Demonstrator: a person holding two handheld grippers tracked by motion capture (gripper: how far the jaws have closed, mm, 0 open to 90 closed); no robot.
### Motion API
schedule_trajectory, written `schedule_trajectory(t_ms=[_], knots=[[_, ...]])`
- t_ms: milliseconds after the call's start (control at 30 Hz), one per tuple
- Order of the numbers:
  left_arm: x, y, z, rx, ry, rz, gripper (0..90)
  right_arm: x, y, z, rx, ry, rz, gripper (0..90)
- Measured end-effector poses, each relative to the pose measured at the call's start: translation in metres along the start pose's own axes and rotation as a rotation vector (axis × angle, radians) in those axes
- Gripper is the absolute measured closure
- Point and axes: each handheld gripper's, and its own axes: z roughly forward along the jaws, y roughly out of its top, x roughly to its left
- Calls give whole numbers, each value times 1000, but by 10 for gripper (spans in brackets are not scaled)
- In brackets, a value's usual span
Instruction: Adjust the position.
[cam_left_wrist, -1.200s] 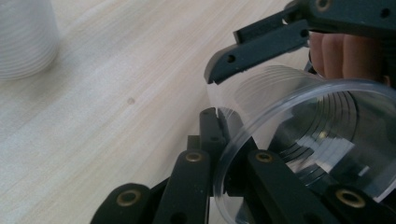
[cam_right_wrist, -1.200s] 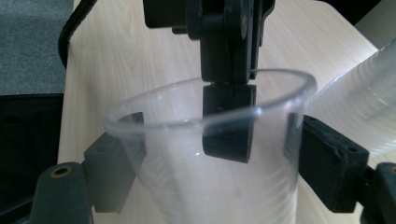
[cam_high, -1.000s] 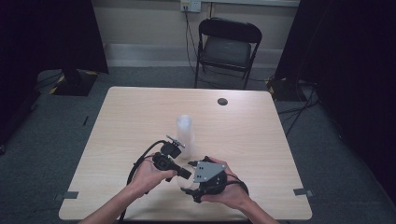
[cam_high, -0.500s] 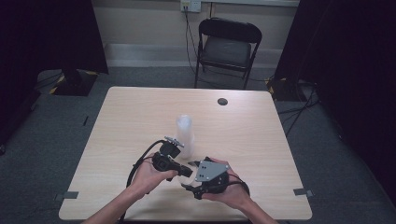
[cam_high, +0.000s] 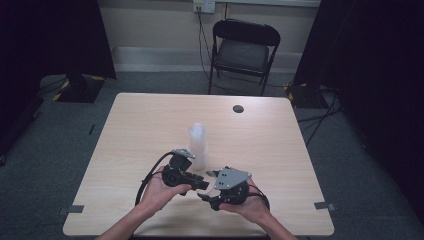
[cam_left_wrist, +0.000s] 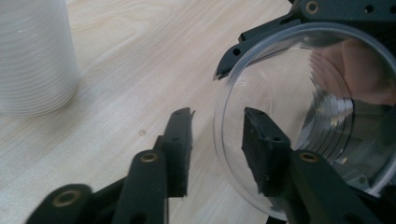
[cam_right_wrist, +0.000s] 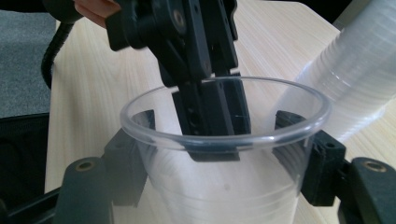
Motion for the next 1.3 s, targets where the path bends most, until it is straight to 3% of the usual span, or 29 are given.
schedule_trajectory(t_ms=[267,333,433,633,733,900,1100,1300], knots=[[-2,-3,-4,-65,31,34,524,-6,-6,-1,-9,-8,60,308],[-2,-4,-6,-102,38,45,505,-6,-7,-1,-13,-12,69,308],[0,-5,-10,-126,47,37,475,-8,-8,-1,-13,-17,81,309],[1,-9,-15,-173,85,57,418,-10,-12,1,-12,-20,106,310],[1,-11,-17,-201,136,101,382,-12,-14,2,-8,-27,115,310],[2,-14,-22,-237,145,130,352,-17,-20,3,2,-42,139,312],[4,-15,-26,-268,156,129,322,-22,-26,3,11,-57,168,313],[7,-19,-29,-297,181,153,284,-29,-28,2,16,-74,190,314]])
